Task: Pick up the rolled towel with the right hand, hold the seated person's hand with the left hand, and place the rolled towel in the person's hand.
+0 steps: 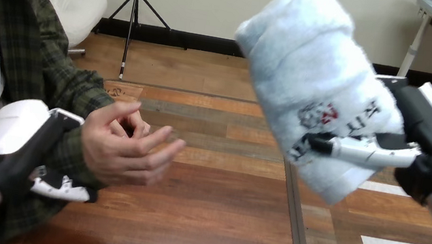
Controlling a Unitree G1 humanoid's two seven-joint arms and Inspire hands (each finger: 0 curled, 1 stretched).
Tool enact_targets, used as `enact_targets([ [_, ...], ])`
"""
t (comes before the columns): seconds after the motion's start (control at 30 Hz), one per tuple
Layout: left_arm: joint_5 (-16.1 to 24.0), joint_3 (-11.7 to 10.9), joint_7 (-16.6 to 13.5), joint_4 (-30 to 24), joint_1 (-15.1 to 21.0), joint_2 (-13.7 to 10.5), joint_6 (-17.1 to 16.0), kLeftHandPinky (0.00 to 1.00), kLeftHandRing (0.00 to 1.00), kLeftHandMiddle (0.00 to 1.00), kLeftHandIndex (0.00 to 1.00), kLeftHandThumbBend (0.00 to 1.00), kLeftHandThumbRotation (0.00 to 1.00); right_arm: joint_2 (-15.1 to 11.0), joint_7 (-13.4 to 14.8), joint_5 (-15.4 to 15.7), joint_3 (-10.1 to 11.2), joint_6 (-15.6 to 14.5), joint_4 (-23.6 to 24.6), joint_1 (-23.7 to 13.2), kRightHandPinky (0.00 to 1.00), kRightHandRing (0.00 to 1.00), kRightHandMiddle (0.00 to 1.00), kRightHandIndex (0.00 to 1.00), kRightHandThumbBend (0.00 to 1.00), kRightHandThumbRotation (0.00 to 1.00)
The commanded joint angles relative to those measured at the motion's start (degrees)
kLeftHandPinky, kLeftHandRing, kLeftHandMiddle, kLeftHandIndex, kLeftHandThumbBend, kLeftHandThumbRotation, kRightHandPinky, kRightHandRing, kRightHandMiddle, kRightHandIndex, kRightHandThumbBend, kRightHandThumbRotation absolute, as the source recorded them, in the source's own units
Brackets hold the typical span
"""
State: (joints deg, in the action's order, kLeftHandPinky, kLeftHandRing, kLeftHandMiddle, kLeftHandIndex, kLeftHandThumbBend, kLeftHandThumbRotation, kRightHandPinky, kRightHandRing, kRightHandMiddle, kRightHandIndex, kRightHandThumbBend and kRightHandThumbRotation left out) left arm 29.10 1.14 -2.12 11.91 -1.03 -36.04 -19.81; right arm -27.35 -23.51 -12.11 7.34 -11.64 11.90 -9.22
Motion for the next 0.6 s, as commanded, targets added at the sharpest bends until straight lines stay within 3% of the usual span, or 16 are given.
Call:
enact_targets([
  [0.0,-1.57,1.32,0.98,-5.29,1.08,2.76,-0.24,0.23,0.28,0.36,0.39,0.84,0.0,0.77,-0.59,0.61,0.01,4.9,-3.4,-5.51,0.02,0.06,0.12,0.18,0.58,0.0],
  [0.2,-1.83,1.73,1.15,-6.09,1.49,3.6,-1.5,0.23,0.28,0.36,0.38,0.85,0.0,1.82,-1.91,1.22,-0.61,9.68,-9.36,-6.2,0.02,0.06,0.13,0.19,0.59,0.0],
  [0.57,-1.23,2.33,2.56,-8.8,1.87,5.29,-0.16,0.24,0.29,0.37,0.39,0.85,0.0,3.05,-3.62,2.69,-2.19,17.56,-20.06,-7.71,0.05,0.1,0.18,0.24,0.7,0.0],
])
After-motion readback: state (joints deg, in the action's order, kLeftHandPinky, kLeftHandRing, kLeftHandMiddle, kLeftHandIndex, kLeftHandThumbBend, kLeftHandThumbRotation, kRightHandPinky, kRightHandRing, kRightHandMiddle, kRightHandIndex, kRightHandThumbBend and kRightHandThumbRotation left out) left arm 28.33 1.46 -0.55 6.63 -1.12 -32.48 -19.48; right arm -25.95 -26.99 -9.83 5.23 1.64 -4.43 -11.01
